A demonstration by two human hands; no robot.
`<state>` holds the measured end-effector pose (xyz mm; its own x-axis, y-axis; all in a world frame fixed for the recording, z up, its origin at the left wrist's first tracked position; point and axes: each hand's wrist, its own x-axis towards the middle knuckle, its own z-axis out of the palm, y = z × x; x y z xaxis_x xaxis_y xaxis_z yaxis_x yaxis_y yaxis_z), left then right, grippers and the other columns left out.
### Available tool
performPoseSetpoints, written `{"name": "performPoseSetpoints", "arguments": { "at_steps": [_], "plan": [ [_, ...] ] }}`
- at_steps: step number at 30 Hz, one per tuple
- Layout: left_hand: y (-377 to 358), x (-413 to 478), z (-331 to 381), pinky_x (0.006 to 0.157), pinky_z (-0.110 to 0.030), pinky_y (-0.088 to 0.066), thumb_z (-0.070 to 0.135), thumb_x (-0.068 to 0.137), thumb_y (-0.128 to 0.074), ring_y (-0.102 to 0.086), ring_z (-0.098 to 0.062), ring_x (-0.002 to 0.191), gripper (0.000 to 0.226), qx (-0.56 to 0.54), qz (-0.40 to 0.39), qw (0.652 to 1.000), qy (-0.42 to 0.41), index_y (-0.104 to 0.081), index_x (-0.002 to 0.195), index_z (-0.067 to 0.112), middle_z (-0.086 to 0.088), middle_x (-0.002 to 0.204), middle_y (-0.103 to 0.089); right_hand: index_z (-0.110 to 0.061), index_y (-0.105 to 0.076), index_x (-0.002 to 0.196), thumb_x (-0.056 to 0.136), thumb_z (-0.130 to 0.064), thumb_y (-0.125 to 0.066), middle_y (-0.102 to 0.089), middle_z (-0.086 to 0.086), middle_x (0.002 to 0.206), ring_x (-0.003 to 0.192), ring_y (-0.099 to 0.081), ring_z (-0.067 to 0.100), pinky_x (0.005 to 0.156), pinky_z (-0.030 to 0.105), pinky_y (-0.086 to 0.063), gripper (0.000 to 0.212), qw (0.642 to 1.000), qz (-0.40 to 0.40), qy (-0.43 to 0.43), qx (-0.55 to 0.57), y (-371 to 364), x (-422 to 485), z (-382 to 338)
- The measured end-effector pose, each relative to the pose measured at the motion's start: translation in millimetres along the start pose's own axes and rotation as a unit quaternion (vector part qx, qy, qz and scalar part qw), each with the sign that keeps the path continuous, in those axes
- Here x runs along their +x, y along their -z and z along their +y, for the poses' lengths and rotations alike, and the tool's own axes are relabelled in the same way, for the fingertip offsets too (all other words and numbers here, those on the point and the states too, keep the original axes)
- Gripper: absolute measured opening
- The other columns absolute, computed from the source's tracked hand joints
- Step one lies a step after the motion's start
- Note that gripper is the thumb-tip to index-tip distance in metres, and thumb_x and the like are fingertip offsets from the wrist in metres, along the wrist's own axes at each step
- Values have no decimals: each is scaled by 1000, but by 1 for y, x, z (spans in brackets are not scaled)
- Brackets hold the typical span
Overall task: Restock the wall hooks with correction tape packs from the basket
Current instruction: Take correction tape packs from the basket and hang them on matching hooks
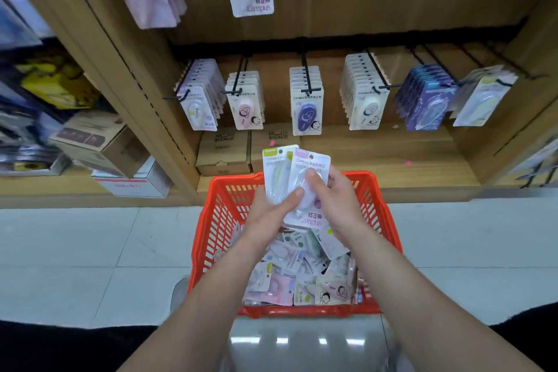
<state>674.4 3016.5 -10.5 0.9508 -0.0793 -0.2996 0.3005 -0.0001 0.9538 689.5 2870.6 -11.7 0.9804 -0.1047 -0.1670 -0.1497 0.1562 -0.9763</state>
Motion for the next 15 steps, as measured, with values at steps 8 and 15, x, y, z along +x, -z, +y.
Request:
{"name": "performPoseSetpoints", "arguments": {
  "at_steps": [8,15],
  "plan": [
    [27,-37,101,100,-50,-55,47,94,-68,-73,-23,109,41,10,24,991,-132,-67,128,25,0,118,-76,-13,-76,105,94,-21,-74,-78,0,88,75,-71,12,59,23,-53,15,996,-22,82,38,-44,-19,-99],
    [55,-46,143,102,-52,-53,47,82,-81,-73,-17,107,46,5,54,985,-166,-61,122,34,10,115,-76,-15,-67,105,97,-34,-69,-79,2,90,82,-77,22,71,39,-62,21,996,-5,85,34,-66,-22,-143]
  ]
}}
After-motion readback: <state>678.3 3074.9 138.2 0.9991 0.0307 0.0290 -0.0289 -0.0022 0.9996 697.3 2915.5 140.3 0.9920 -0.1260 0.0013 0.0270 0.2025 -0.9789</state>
